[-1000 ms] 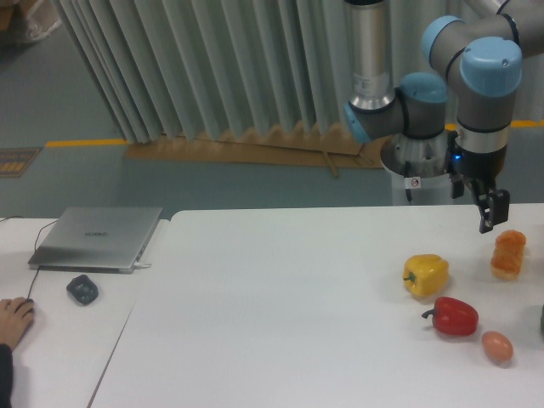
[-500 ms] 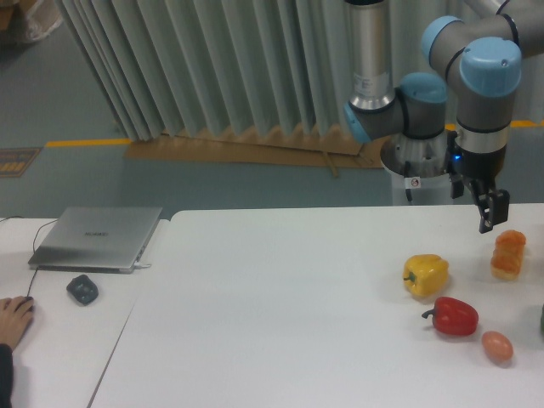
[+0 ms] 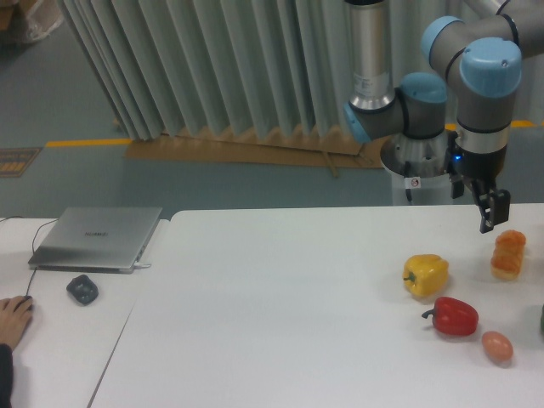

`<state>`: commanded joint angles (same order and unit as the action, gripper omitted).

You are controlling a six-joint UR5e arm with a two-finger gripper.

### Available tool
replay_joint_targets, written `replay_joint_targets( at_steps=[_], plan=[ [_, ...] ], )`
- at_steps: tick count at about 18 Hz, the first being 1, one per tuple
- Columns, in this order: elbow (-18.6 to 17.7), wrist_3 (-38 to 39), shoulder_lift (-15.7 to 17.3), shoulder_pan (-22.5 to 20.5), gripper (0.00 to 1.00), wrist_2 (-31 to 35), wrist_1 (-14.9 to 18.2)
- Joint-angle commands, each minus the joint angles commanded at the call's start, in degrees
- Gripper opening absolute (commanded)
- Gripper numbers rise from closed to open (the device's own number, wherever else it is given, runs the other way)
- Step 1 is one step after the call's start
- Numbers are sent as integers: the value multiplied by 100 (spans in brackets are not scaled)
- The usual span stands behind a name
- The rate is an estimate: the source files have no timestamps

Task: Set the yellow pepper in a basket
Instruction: 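Move the gripper over the yellow bell pepper and lower it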

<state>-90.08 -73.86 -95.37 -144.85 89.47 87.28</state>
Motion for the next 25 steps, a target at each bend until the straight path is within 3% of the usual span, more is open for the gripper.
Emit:
replay_joint_targets(
  at_steps=[3, 5, 7, 9, 12, 13, 17, 21, 25],
  plan=[
    [-545, 1223, 264, -122, 100, -44, -210],
    [-669, 1749, 273, -140, 100, -70, -456],
    [-939, 2898, 212, -71, 100, -53, -553],
    [-959, 2966, 115, 131, 100, -44, -711],
    [-863, 2913, -148, 508, 100, -27, -1360],
    [-749, 2922, -227, 571, 100, 8, -1432],
    [-932, 2896, -377, 1071, 100, 639, -1477],
    [-871, 2509, -605, 1230, 100, 993, -1538],
    [-976, 2482, -632, 1275, 100, 1125, -1538]
  ],
)
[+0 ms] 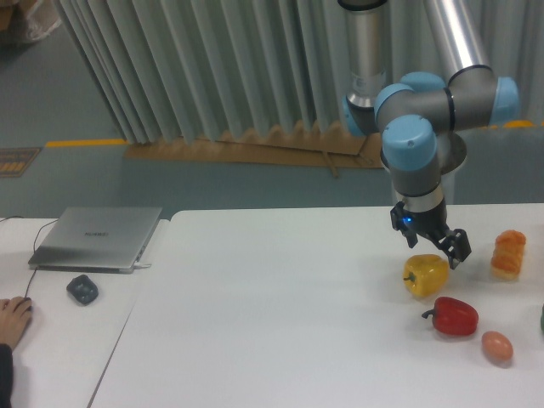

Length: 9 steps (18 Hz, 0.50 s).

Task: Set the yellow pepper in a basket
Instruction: 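Move the gripper over the yellow bell pepper and lower it, then close the gripper on the yellow pepper's stem end and lift it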

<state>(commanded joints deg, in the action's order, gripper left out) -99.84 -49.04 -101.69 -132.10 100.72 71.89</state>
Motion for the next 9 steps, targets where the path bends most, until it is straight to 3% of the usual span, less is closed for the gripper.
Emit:
replay_joint_targets(
  at_steps=[4, 9],
  plan=[
    [-36, -9, -44, 9, 100, 80, -17],
    [-132, 0, -141, 9, 100, 88, -299]
  ],
)
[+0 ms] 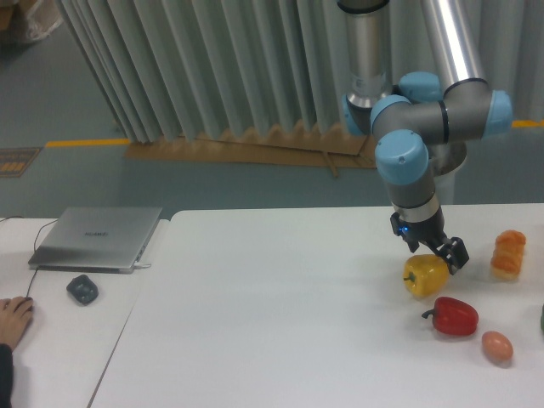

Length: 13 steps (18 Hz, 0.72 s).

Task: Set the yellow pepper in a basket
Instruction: 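Close the gripper on the yellow pepper's stem end and lift it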

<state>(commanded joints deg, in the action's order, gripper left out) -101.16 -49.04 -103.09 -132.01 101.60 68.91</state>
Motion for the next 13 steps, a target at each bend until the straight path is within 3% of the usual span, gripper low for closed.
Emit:
replay_joint_targets(
  at_steps=[13],
  plan=[
    [-202, 369, -202, 290, 100, 105, -132]
  ],
)
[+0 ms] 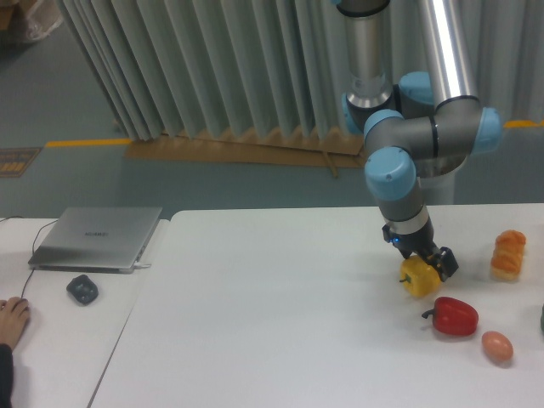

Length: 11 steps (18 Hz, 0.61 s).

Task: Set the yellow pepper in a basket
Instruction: 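Close the gripper on the yellow pepper's stem end and lift it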

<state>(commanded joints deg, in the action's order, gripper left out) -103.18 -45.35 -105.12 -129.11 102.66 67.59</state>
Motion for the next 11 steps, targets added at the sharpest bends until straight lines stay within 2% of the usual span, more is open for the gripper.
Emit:
replay_joint_targets(
  at_steps=[9, 11],
  plan=[
    [0, -44, -53, 0, 100, 26, 26],
    [0, -18, -114, 9, 86, 53, 18]
  ],
)
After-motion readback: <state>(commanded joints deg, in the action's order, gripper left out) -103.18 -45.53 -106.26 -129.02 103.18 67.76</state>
